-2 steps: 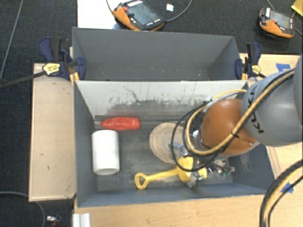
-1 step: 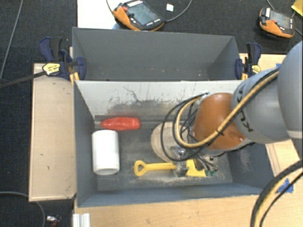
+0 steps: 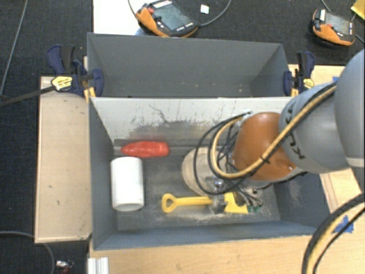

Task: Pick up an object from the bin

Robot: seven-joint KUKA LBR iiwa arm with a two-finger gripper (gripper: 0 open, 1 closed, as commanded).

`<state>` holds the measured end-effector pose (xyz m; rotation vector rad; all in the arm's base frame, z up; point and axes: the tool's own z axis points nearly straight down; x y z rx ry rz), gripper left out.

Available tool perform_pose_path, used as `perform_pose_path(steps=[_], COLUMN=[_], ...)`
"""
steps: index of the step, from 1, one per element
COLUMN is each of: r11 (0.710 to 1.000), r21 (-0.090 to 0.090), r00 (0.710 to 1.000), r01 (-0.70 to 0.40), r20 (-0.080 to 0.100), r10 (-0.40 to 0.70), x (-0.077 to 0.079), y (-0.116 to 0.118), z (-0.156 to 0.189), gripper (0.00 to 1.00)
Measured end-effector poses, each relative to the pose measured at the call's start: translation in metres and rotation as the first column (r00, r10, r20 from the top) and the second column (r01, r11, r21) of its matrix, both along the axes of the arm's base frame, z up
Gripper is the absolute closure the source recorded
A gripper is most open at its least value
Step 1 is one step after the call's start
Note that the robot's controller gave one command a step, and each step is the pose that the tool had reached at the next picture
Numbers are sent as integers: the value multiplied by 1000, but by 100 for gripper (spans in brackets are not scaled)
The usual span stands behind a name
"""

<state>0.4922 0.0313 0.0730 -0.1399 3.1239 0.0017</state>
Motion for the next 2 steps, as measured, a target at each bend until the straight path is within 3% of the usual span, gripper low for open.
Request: perform_pose_path(steps=[1,2], r11=[1000,1000], r21=[0,0], r00=[1000,1000], r01=[-2,-4], r20=[-1,-10], r10=[2,4], x=[-1,-3], y=[0,0], z=[17,56], gripper=[100,100])
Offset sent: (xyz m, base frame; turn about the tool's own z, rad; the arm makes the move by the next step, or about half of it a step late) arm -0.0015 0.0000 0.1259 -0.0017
